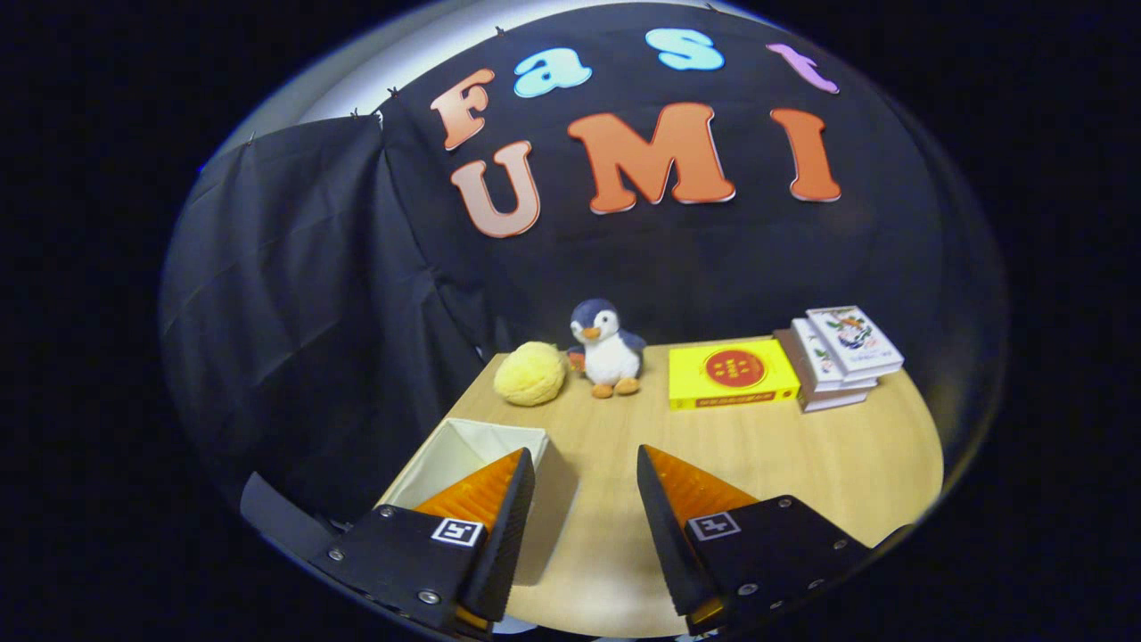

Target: Open the storage box then place both shoes into the box .Put the left shoe in first, then the right shoe, with the right side of both shoes facing outward in a uniform manner.

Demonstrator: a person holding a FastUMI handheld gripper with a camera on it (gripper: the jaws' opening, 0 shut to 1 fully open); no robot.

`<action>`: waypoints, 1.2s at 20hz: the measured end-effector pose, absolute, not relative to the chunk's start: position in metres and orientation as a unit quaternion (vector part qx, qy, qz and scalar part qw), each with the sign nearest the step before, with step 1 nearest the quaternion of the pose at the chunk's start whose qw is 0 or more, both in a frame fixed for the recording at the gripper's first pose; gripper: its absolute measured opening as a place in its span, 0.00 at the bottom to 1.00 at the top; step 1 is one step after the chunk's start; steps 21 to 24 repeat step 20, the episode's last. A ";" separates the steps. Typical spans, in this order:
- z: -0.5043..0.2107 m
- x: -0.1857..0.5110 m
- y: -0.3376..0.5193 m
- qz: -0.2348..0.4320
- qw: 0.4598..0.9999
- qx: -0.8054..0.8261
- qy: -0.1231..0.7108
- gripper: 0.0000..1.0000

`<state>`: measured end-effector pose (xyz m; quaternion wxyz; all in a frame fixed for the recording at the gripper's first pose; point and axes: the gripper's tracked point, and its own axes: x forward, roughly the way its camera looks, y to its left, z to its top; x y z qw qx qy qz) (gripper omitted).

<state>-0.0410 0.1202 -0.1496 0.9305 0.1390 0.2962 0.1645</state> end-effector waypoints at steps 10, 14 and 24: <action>-0.082 -0.038 -0.043 0.078 0.990 0.029 0.116 0.96; -0.057 -0.041 -0.069 0.058 0.997 -0.002 0.057 0.96; -0.041 -0.049 -0.093 0.041 0.999 0.016 0.027 0.98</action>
